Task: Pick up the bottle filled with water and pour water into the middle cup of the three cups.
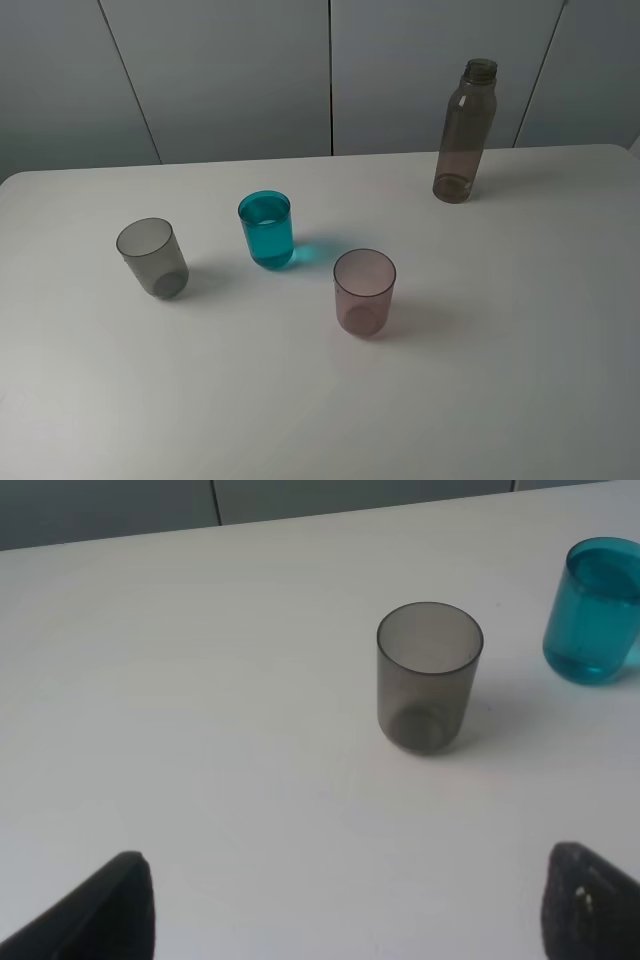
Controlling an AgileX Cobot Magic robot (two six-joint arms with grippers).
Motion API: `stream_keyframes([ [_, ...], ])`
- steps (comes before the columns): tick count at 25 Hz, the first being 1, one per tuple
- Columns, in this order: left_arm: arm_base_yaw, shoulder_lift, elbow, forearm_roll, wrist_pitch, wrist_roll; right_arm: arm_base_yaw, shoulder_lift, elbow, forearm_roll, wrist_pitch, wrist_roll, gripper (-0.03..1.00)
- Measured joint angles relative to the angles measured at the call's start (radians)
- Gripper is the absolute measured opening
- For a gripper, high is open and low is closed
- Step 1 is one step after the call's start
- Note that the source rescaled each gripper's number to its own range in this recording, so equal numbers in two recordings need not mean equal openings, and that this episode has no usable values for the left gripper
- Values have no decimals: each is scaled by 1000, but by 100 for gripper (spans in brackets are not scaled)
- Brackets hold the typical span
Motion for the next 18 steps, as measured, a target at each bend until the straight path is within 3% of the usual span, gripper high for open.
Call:
stream_keyframes([
  [18,0,0,0,0,0,0,0,0,0,2,0,0,89],
])
